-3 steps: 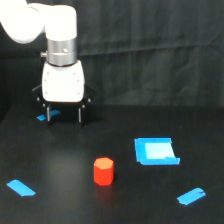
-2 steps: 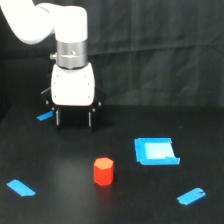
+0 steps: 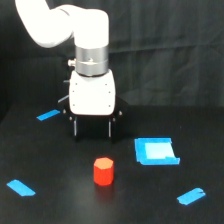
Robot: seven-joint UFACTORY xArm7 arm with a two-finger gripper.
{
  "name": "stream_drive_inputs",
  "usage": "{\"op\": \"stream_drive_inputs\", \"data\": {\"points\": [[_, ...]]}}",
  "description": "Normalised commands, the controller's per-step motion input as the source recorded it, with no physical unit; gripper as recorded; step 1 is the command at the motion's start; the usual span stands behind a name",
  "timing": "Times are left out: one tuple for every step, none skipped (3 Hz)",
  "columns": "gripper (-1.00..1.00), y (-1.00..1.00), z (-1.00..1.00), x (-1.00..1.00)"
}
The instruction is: Pick up the red object from the table
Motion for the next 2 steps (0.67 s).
{"op": "stream_drive_inputs", "data": {"points": [[1.0,-0.98,-0.28,0.4],[0.85,-0.86,-0.02,-0.11]]}}
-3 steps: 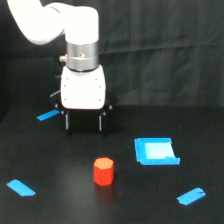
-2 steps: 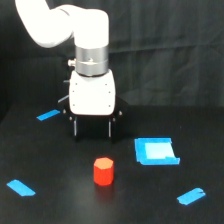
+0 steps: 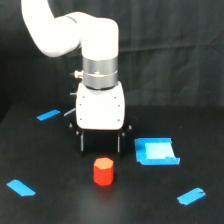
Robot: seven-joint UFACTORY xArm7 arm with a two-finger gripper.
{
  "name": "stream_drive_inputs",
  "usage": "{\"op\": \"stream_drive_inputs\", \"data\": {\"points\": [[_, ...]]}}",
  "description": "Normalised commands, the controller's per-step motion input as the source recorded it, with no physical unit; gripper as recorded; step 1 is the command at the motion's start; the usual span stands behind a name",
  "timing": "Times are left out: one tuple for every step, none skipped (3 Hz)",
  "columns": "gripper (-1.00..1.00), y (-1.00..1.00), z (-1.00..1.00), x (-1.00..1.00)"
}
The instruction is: Pick up the red object from the table
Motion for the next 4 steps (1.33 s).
{"op": "stream_drive_inputs", "data": {"points": [[0.88,-0.94,-0.15,-0.11],[0.89,-0.86,-0.03,-0.11],[-0.21,-0.42,0.15,-0.07],[-0.84,-0.39,0.01,-0.11]]}}
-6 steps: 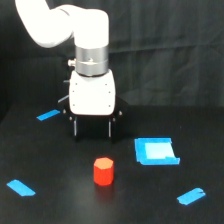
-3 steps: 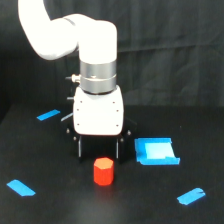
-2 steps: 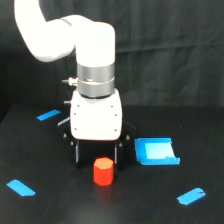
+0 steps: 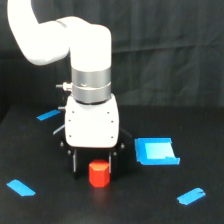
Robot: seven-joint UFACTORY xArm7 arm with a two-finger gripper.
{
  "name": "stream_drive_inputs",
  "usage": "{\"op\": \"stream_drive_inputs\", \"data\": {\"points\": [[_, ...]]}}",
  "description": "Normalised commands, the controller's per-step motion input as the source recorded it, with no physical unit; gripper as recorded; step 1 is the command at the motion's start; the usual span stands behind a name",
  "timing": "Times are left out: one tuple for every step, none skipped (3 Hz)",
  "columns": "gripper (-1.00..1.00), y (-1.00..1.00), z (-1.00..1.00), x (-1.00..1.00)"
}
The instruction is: Pick up the red object from the table
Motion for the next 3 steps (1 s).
{"op": "stream_drive_inputs", "data": {"points": [[-0.95,-0.14,0.42,0.01],[-0.95,-0.27,0.16,-0.14],[-0.97,-0.03,0.95,0.12]]}}
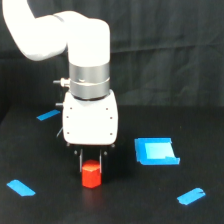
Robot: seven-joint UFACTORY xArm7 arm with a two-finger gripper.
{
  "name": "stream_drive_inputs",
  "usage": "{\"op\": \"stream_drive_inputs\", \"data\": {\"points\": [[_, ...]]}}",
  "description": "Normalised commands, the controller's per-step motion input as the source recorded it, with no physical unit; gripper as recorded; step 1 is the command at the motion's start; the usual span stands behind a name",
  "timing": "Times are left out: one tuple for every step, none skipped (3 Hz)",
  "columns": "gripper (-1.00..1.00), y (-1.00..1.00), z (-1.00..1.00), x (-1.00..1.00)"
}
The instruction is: Pick up the red object from the table
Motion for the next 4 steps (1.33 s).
{"op": "stream_drive_inputs", "data": {"points": [[-0.98,0.16,0.92,0.16],[-0.79,-0.33,0.74,0.11],[-0.88,-0.29,0.44,0.16],[-0.93,-0.13,0.81,0.19]]}}
